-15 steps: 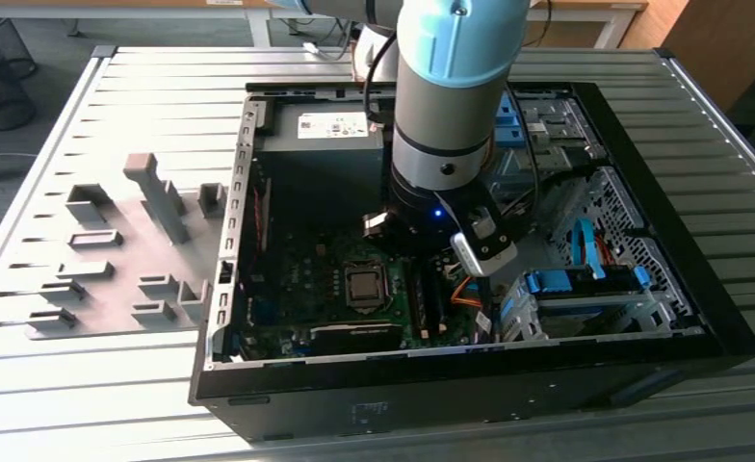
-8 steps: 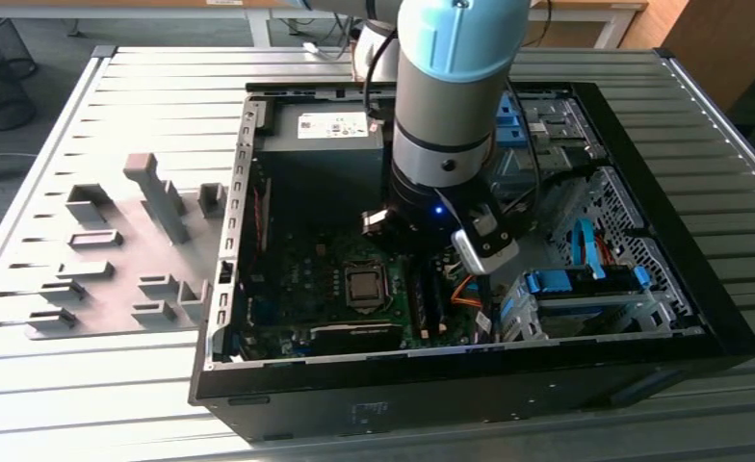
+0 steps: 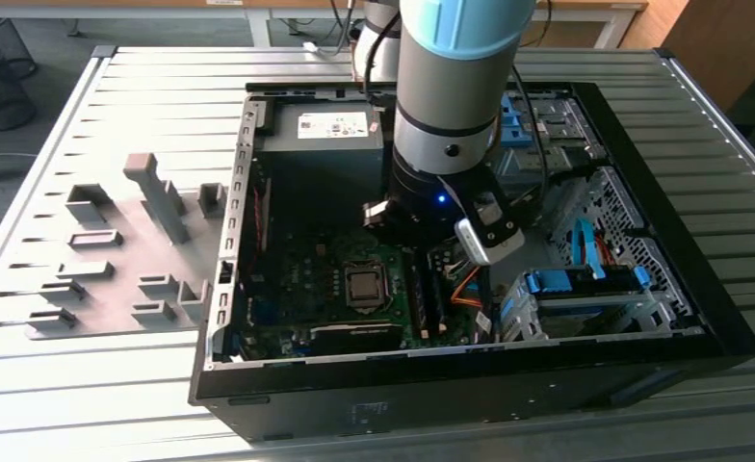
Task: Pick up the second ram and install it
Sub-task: 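Insert the second ram into the second slot, then press down the second ram until it locks into place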
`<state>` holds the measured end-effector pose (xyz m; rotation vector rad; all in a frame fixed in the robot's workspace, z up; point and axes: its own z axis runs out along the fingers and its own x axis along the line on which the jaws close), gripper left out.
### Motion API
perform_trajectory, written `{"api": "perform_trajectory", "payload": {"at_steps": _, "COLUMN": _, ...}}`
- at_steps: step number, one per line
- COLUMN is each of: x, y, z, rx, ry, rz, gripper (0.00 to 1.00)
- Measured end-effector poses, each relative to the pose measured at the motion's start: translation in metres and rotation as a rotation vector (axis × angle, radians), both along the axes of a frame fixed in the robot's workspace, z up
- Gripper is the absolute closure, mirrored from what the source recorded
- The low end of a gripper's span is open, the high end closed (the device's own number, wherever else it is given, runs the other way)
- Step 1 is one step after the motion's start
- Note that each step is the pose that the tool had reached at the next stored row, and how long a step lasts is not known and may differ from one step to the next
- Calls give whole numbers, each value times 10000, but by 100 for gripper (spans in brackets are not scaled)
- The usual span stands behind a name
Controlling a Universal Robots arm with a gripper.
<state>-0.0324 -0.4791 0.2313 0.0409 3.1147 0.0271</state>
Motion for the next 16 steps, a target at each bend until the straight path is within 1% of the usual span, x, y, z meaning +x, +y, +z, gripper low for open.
{"api": "perform_trajectory", "payload": {"at_steps": 1, "x": 0, "y": 0, "z": 0, "rx": 0, "ry": 0, "rz": 0, "gripper": 86}}
{"api": "perform_trajectory", "payload": {"at_steps": 2, "x": 0, "y": 0, "z": 1, "rx": -2, "ry": 0, "rz": 0, "gripper": 90}}
{"api": "perform_trajectory", "payload": {"at_steps": 5, "x": 0, "y": 0, "z": -9, "rx": -2, "ry": 0, "rz": 0, "gripper": 90}}
{"api": "perform_trajectory", "payload": {"at_steps": 10, "x": 0, "y": 0, "z": -94, "rx": -1, "ry": -1, "rz": 0, "gripper": 90}}
{"api": "perform_trajectory", "payload": {"at_steps": 13, "x": 0, "y": -2, "z": -128, "rx": -19, "ry": 5, "rz": 1, "gripper": 90}}
{"api": "perform_trajectory", "payload": {"at_steps": 16, "x": 0, "y": -2, "z": -167, "rx": -11, "ry": 3, "rz": 1, "gripper": 90}}
